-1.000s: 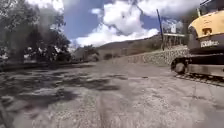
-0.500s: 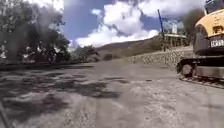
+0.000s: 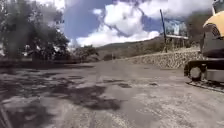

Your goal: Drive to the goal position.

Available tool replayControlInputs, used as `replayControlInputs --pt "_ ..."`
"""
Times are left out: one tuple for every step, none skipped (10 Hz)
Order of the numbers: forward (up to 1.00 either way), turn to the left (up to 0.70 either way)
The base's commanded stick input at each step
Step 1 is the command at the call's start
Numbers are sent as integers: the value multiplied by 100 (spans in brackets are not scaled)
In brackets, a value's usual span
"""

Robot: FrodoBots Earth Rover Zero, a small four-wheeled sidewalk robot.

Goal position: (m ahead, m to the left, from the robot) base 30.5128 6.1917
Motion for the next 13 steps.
replayControlInputs --pt "70 0" --pt "70 0" --pt "70 0" --pt "70 0" --pt "70 0" --pt "70 0" --pt "70 0" --pt "70 0" --pt "70 -1" --pt "70 -2" --pt "70 -3" --pt "70 -8" --pt "70 -2"
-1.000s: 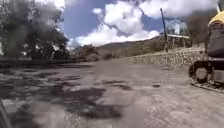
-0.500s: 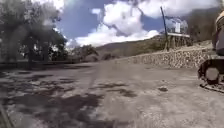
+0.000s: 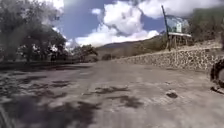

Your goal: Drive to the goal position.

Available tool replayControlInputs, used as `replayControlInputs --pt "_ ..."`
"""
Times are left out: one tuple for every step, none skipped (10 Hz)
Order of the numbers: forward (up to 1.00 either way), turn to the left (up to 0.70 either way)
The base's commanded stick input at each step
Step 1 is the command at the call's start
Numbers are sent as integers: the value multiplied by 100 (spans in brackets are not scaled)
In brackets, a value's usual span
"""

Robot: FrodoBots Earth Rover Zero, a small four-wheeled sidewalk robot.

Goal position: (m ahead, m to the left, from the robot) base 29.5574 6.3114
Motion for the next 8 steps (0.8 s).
replayControlInputs --pt "70 0" --pt "70 0" --pt "70 0" --pt "70 0" --pt "70 0" --pt "70 0" --pt "70 0" --pt "70 0"
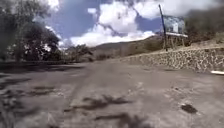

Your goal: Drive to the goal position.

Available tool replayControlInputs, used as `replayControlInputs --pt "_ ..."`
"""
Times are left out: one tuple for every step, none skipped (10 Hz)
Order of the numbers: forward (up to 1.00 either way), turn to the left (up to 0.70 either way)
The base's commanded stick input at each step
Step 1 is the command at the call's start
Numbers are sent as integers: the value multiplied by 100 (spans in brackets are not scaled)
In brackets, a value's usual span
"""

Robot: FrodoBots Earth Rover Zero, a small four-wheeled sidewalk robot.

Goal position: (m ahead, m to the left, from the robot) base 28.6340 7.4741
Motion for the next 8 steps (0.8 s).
replayControlInputs --pt "70 0" --pt "70 0" --pt "70 0" --pt "70 0" --pt "70 0" --pt "70 0" --pt "70 0" --pt "70 0"
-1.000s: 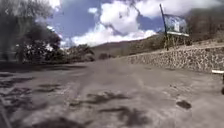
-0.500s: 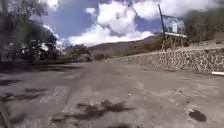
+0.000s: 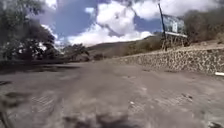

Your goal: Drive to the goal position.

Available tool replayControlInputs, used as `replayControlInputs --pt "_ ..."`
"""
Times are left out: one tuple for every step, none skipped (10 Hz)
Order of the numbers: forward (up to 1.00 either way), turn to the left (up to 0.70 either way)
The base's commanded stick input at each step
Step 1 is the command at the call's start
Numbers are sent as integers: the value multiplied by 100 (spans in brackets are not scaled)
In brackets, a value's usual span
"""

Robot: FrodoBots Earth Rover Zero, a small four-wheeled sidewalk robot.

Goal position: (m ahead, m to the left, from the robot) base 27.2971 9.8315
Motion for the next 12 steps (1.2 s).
replayControlInputs --pt "70 0" --pt "70 0" --pt "70 0" --pt "70 0" --pt "70 0" --pt "70 0" --pt "70 0" --pt "70 0" --pt "70 0" --pt "70 0" --pt "70 0" --pt "70 0"
